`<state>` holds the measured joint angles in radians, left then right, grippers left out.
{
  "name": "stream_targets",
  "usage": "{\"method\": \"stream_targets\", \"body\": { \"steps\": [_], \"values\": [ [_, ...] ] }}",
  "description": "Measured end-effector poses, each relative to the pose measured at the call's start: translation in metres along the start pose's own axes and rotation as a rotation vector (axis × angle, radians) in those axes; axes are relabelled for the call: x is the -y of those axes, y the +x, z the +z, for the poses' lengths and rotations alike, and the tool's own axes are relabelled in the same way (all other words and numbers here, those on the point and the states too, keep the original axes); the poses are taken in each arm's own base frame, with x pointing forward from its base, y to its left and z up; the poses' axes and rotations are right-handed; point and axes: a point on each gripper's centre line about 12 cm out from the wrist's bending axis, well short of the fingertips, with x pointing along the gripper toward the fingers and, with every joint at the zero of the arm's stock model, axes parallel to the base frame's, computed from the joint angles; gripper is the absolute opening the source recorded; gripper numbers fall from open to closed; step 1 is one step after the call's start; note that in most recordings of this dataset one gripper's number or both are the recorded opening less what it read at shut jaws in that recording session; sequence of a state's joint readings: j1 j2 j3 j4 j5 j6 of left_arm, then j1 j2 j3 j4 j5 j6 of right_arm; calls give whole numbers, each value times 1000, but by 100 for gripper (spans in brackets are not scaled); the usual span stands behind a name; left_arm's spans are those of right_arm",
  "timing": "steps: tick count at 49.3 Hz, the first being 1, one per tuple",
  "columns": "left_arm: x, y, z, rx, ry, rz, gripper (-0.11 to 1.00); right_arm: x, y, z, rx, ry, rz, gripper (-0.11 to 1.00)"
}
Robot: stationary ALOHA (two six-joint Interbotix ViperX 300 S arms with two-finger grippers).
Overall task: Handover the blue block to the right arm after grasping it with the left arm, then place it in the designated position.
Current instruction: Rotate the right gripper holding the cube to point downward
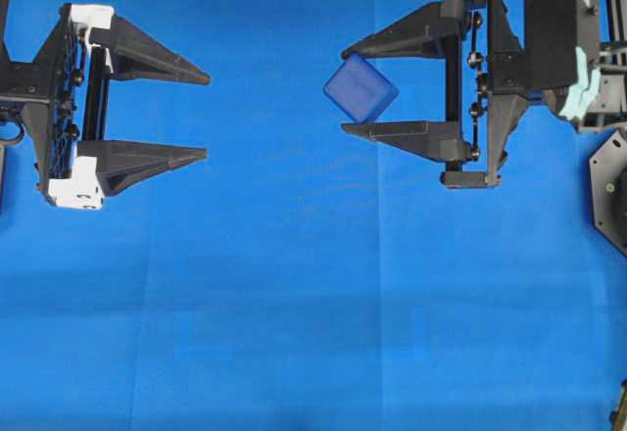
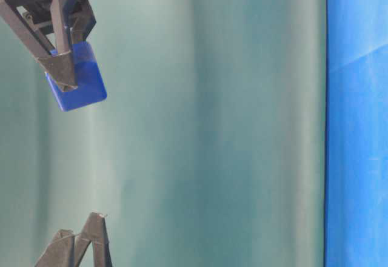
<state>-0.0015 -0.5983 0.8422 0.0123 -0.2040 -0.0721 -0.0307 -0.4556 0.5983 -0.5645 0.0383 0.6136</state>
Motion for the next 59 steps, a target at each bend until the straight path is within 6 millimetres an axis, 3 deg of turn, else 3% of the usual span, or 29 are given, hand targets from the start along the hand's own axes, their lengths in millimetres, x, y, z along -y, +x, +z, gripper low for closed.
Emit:
{"method": "stream_targets", "body": {
  "steps": [30,59],
  "values": [
    [0,0,0,2,-1,0,93,2,0,-4,-36,9,-23,56],
    [0,0,0,0,-2,0,93,-10,-7,-36,-296,59,-96,56]
  ]
}}
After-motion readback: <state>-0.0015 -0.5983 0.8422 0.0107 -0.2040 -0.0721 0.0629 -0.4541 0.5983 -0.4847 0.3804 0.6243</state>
